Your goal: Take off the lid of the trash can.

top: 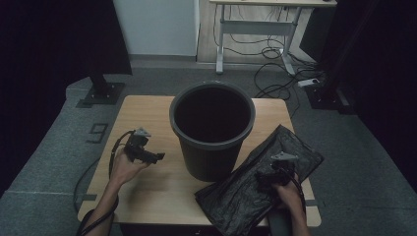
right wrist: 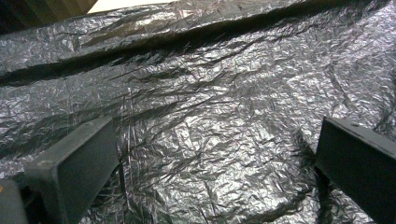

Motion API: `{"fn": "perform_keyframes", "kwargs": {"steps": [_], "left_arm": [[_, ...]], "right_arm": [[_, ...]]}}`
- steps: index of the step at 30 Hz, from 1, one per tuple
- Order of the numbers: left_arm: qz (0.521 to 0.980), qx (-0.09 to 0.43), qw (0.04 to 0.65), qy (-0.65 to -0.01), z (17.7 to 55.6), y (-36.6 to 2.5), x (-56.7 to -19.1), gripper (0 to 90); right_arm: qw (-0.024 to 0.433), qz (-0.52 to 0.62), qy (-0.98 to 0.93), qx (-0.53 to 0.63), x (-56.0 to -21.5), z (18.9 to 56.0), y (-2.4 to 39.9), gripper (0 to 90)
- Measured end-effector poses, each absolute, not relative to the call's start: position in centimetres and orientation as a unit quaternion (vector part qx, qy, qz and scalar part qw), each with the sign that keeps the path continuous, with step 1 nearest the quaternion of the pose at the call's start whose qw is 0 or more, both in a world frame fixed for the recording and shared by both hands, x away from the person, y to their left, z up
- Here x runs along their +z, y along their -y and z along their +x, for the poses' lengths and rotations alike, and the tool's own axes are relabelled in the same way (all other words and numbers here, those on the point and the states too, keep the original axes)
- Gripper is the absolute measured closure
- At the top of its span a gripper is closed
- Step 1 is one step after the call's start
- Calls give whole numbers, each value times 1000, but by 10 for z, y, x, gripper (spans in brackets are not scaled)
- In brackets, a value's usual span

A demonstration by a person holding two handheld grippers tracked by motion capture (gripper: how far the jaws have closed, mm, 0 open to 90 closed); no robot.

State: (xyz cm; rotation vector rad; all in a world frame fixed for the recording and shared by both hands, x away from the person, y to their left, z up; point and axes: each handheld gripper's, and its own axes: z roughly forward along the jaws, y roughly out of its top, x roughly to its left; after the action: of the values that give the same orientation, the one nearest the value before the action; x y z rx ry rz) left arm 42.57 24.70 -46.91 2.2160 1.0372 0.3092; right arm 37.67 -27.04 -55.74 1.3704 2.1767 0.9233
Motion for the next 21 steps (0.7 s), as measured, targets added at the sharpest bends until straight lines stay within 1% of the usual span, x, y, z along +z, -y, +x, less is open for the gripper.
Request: {"fn": "perform_keyframes", "kwargs": {"steps": [21], "left_arm": [[849, 121, 335, -389, 452, -240, -399, 0]], "right_arm": [[203, 491, -780, 330, -557, 377, 270, 0]]}}
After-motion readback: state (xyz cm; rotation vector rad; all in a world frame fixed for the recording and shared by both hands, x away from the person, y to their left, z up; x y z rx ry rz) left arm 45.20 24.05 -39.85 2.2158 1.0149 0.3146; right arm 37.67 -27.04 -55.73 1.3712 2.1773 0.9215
